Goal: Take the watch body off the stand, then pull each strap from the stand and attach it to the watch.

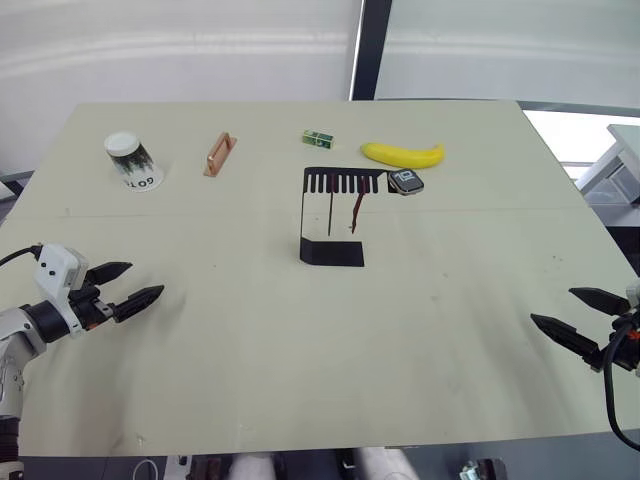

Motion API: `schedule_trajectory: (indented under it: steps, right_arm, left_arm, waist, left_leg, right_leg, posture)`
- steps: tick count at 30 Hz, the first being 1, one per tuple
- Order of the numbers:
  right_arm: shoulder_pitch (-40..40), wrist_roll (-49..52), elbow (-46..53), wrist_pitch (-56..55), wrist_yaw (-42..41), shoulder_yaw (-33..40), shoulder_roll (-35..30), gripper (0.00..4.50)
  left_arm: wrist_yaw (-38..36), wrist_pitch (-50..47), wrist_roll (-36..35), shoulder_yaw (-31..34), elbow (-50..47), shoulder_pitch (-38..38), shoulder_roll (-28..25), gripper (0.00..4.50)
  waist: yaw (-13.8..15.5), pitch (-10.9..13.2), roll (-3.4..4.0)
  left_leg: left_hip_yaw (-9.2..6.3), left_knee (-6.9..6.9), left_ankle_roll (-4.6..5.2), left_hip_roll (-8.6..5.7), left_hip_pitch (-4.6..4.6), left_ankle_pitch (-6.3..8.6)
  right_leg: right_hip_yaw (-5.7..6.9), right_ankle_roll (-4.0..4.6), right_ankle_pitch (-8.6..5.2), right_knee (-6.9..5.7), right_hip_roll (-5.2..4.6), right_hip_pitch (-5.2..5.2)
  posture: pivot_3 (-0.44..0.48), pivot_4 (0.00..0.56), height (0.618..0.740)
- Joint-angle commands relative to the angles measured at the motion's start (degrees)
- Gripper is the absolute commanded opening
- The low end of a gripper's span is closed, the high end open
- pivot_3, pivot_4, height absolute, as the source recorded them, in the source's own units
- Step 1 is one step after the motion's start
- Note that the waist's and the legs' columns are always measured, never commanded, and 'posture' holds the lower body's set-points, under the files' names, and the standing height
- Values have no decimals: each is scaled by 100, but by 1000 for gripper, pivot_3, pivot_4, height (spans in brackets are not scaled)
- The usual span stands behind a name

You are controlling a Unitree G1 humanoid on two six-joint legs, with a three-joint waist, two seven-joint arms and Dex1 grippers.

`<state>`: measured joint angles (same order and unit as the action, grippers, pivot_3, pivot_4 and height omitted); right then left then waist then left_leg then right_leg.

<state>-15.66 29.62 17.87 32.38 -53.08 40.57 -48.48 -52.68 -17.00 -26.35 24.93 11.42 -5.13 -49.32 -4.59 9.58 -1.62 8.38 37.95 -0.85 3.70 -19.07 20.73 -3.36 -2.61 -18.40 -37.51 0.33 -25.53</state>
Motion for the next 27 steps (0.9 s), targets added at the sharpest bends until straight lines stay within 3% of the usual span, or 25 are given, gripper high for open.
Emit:
schedule_trajectory:
  steps: [1, 8, 11, 15, 18, 22, 27]
  right_arm:
    - [111, 65, 275, -85, 187, 57, 42, 4455]
    - [259, 364, 1453, 476, 923, -30, 301, 4455]
    - [529, 1348, 2694, 1319, 1776, 54, 431, 4455]
    - [1223, 2861, 3425, 2040, 3290, -45, 453, 4455]
    - [1863, 4060, 3500, 2137, 4783, -393, 307, 4455]
    - [3042, 5263, 3233, 2025, 6685, -1455, -65, 4455]
    - [4520, 5586, 2515, 1944, 8294, -2801, 167, 4455]
  left_arm:
    - [4, 0, -45, -3, -435, -14, 45, 4500]
    - [99, -622, -398, -297, -1338, -323, 264, 4500]
    - [-243, -812, -541, -831, -2090, -563, 235, 4500]
    - [-369, -1249, -919, -1161, -2444, -1376, 268, 4500]
    - [-253, -1660, -1292, -1362, -2682, -2086, 429, 4500]
    - [-206, -1872, -1466, -1648, -2786, -2933, 679, 4500]
    - [-280, -1762, -1291, -1895, -2472, -3323, 886, 4500]
  waist:
    - [-1, 0, 0]
    - [18, 0, 0]
    - [13, -1, 0]
    - [14, -3, -4]
    - [5, -3, -5]
    - [-23, -3, -4]
    - [-39, -2, -2]
  left_leg:
    - [0, 0, 0, 0, 0, 0]
    - [-2, 6, -4, 0, 0, -2]
    - [-3, 7, -6, 0, 0, -2]
    - [-5, 22, -11, 0, -1, -3]
    - [-5, 22, -11, -1, 0, -3]
    - [-2, 23, -12, -2, -3, -5]
    - [2, 24, -17, 2, -1, -8]
  right_leg:
    - [0, 0, 0, 0, 0, 0]
    - [0, -1, 1, -15, 0, 0]
    - [0, -1, 1, -21, 0, -1]
    - [1, -1, 1, -29, 1, -1]
    - [0, -1, 1, -28, 3, 1]
    - [-2, -1, 0, -26, 4, -3]
    - [-6, 4, -2, -31, 9, -7]
  posture:
    - [0, 150, 740]
    - [0, 150, 740]
    - [0, 150, 740]
    - [0, 150, 740]
    - [0, 150, 740]
    - [0, 150, 740]
    - [0, 150, 740]
